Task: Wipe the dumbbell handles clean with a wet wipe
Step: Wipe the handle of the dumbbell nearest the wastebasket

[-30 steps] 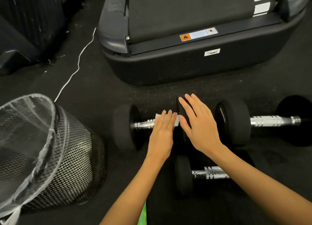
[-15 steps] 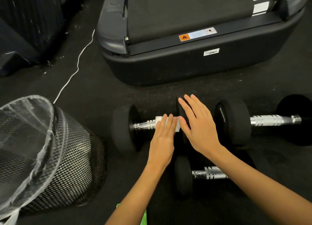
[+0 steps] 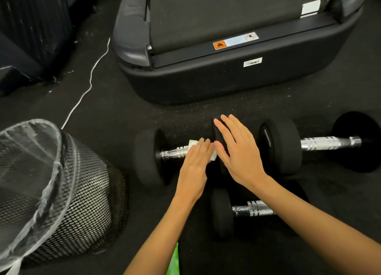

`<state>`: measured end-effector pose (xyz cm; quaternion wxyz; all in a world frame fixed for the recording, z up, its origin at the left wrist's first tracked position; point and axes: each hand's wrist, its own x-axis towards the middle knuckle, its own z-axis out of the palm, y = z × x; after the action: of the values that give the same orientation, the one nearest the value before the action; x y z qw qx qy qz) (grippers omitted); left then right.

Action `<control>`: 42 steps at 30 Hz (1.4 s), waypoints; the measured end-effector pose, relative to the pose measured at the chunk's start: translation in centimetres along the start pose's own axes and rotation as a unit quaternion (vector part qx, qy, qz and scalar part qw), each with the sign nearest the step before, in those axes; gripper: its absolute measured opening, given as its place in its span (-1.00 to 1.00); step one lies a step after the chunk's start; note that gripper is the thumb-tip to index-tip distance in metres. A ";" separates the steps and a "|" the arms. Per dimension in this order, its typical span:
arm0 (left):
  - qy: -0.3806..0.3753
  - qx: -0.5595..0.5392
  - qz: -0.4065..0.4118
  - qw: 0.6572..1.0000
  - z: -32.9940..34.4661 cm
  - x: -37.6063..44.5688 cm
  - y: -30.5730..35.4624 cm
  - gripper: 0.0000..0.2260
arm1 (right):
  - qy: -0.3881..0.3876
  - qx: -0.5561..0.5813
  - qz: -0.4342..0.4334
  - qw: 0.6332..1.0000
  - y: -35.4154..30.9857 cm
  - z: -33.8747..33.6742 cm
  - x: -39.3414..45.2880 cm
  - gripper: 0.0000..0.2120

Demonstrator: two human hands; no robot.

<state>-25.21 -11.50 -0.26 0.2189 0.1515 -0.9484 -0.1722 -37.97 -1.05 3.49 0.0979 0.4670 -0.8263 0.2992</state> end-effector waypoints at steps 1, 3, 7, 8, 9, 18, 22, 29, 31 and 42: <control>-0.001 0.009 0.017 1.000 0.1 0.2 0.0 -0.43 | -0.002 0.001 0.001 1.000 0.0 0.0 0.0 -0.50; -0.003 0.021 0.028 0.999 0.0 0.8 -0.2 -0.46 | -0.006 0.001 0.000 1.000 0.0 -0.1 0.2 -0.50; -0.007 0.030 -0.024 0.999 -0.9 2.2 -1.2 -0.57 | -0.015 0.000 0.002 1.000 0.1 -0.1 0.6 -0.49; -0.003 0.033 -0.036 0.999 -1.0 2.1 -1.5 -0.58 | -0.016 -0.001 0.002 1.000 0.1 -0.1 0.6 -0.49; 0.006 0.030 -0.046 0.998 -1.0 1.7 -1.6 -0.57 | -0.015 -0.001 0.002 1.000 0.1 -0.1 0.6 -0.50; 0.020 0.021 0.001 1.000 0.5 1.8 0.0 -0.46 | -0.010 0.008 0.005 1.000 -0.1 -0.1 0.2 -0.50; 0.003 -0.013 -0.008 1.000 0.3 1.4 -0.4 -0.43 | -0.015 0.016 0.003 1.000 0.1 -0.1 0.5 -0.49; -0.054 0.040 0.083 0.994 -0.7 -0.5 -2.7 -0.25 | -0.018 0.021 0.011 1.000 0.1 0.0 0.4 -0.49; -0.034 0.070 0.076 0.994 -0.3 -1.2 -2.3 -0.22 | -0.021 0.021 0.013 0.999 0.1 -0.1 0.4 -0.49; 0.007 0.073 0.010 0.997 0.6 -0.7 -0.9 -0.37 | -0.024 0.028 0.016 0.999 0.0 -0.2 0.7 -0.49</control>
<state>-24.71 -11.85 -1.41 0.2160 0.1588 -0.9583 -0.0988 -38.41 -1.43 3.95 0.0607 0.4634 -0.8271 0.3122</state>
